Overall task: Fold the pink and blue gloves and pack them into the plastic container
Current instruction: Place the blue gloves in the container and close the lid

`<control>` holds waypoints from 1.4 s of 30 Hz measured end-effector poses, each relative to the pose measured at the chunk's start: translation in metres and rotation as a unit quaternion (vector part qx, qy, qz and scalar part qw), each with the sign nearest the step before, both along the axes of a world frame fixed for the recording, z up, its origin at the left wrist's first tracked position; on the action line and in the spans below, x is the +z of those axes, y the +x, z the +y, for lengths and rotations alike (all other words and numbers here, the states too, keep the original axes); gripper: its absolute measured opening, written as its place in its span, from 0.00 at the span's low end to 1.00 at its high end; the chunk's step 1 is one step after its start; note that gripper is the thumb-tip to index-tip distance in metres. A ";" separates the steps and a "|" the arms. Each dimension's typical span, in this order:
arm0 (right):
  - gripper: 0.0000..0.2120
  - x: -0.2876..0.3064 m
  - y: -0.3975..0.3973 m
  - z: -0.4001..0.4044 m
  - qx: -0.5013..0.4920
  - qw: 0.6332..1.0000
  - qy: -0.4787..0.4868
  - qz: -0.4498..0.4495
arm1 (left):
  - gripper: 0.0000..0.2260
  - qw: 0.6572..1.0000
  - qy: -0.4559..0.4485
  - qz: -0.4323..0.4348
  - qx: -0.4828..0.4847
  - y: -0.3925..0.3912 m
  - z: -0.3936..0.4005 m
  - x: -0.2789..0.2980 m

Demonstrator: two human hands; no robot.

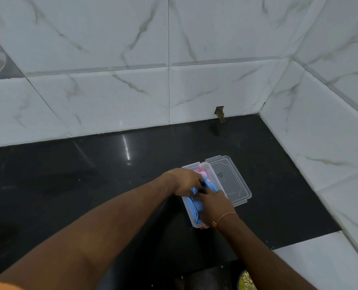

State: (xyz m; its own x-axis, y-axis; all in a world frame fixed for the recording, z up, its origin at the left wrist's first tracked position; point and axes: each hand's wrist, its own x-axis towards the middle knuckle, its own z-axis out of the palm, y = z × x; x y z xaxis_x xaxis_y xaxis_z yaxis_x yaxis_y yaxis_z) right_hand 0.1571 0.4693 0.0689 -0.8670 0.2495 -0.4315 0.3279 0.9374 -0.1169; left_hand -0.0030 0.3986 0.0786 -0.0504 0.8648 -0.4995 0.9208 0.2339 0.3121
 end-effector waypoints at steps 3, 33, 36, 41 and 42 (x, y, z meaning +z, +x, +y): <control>0.26 -0.004 -0.007 0.001 0.002 1.000 0.006 -0.006 | 0.17 1.000 0.000 0.010 -0.010 -0.001 0.005 -0.002; 0.15 -0.022 0.045 -0.053 -0.556 0.638 -0.475 0.242 | 0.06 0.859 0.174 -0.157 0.455 -0.044 -0.136 -0.042; 0.14 -0.026 0.018 -0.066 -0.516 0.656 -0.500 0.231 | 0.17 0.826 0.186 -0.149 0.511 -0.046 -0.194 -0.048; 0.12 -0.027 -0.035 -0.098 -0.445 0.696 -0.527 0.199 | 0.19 0.746 0.195 -0.195 0.607 -0.040 -0.285 -0.056; 0.11 -0.027 -0.045 -0.106 -0.433 0.705 -0.529 0.190 | 0.19 0.727 0.203 -0.204 0.624 -0.039 -0.301 -0.058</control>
State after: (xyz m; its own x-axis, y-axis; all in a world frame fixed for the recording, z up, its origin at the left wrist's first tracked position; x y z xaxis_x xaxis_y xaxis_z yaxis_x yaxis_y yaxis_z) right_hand 0.1124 0.3628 0.0419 -0.6912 0.4678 -0.5508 0.4798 -0.2729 -0.8338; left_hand -0.0419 0.0977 0.0202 -0.8411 0.3537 -0.4092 -0.1167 0.6201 0.7758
